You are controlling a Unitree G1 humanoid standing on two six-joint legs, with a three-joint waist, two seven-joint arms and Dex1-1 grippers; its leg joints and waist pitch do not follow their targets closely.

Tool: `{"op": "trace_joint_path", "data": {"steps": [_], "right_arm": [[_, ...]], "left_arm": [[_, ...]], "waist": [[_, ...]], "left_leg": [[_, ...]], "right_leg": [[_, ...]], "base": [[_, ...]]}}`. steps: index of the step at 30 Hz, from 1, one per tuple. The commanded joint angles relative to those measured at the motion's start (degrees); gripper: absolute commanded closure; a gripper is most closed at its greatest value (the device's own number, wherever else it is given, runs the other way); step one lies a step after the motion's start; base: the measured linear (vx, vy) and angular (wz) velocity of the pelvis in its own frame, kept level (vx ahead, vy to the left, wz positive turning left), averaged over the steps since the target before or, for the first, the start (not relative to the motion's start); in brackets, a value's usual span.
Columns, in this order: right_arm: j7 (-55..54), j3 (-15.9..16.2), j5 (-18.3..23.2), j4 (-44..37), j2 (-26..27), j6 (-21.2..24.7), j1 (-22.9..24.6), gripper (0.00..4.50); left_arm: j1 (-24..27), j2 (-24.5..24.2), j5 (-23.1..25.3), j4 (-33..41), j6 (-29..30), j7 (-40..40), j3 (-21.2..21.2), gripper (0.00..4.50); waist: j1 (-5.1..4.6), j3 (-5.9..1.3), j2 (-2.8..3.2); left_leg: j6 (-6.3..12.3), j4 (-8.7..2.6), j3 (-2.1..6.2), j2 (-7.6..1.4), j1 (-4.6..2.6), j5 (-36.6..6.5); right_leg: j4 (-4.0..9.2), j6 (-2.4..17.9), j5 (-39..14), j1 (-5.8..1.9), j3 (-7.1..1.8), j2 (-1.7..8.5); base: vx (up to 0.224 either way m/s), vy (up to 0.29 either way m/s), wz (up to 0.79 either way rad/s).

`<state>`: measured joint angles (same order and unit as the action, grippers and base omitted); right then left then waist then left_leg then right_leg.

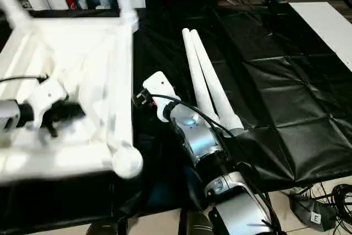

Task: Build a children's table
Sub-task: Rotate table base

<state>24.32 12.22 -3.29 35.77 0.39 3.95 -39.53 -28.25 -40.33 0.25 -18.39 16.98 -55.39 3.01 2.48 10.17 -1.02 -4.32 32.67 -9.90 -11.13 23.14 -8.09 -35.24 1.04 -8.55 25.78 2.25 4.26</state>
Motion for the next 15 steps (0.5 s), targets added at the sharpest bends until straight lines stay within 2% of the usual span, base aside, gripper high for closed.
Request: {"op": "trace_joint_path", "data": {"steps": [1, 6, 8, 9, 11, 14, 15], "right_arm": [[4.11, 2.09, 1.38, -4.27, 0.8, -1.28, -1.43, 0.7], [6.45, 1.69, 1.27, -10.23, -2.77, -0.35, -0.36, 0.7], [7.0, 1.51, 1.43, -11.63, -3.46, 0.24, 0.09, 0.7], [7.87, 1.14, 1.7, -13.72, -4.59, 1.46, 1.03, 0.7], [8.05, 1.18, 1.51, -14.44, -5.19, 1.61, 1.53, 0.7], [8.43, 1.07, 1.61, -16.39, -6.26, 1.82, 3.18, 0.7], [8.6, 0.75, 2.09, -17.15, -6.3, 2.18, 3.59, 0.7]], "left_arm": [[-2.84, 2.27, -3.36, 4.64, -2.42, -0.3, -0.32, 3.51], [-3.02, 1.58, -4.83, 5.82, -2.27, -2.0, -1.04, 3.51], [-3.09, 0.64, -4.96, 5.68, -2.72, -2.82, -1.15, 3.51], [-3.29, -1.85, -4.29, 5.03, -3.4, -4.17, -1.32, 3.51], [-3.24, -3.29, -4.02, 5.01, -3.43, -5.31, -1.47, 3.51], [-3.25, -7.24, -4.91, 5.69, -1.83, -9.52, -2.7, 3.51], [-3.01, -8.18, -5.99, 6.57, -0.92, -11.03, -3.04, 3.33]], "waist": [[0.02, -5.76, 1.46], [0.19, -5.91, 1.39], [0.17, -5.83, 1.25], [0.11, -5.79, 1.45], [-0.01, -5.77, 1.38], [-0.08, -5.62, 1.49], [-0.08, -5.47, 1.52]], "left_leg": [[0.22, -3.26, -0.05, -1.06, -1.82, -9.88], [1.92, -3.04, -0.01, -1.03, -1.42, -7.8], [1.83, -3.06, -0.04, -0.9, -1.53, -8.46], [1.22, -3.11, -0.04, -0.87, -1.66, -9.48], [0.87, -3.12, -0.08, -0.85, -1.67, -10.04], [-0.16, -3.25, -0.05, -0.91, -1.78, -11.79], [-0.52, -3.35, 0.01, -0.95, -1.81, -12.53]], "right_leg": [[2.73, 13.88, -5.26, -3.88, -2.37, 2.6], [2.15, 15.16, -0.32, -4.27, -2.19, 2.56], [2.34, 14.48, -1.82, -4.28, -2.23, 2.47], [2.53, 13.86, -3.9, -4.26, -2.28, 2.48], [2.66, 13.46, -4.97, -4.2, -2.33, 2.48], [2.97, 13.38, -7.85, -4.05, -2.38, 2.61], [3.05, 13.39, -8.89, -3.96, -2.37, 2.67]], "base": [[0.0, 0.0, 0.0], [0.0, 0.0, 0.0], [0.0, 0.0, 0.0], [0.0, 0.0, 0.0], [0.0, 0.0, 0.0], [0.0, 0.0, 0.0], [0.0, 0.0, 0.0]]}}
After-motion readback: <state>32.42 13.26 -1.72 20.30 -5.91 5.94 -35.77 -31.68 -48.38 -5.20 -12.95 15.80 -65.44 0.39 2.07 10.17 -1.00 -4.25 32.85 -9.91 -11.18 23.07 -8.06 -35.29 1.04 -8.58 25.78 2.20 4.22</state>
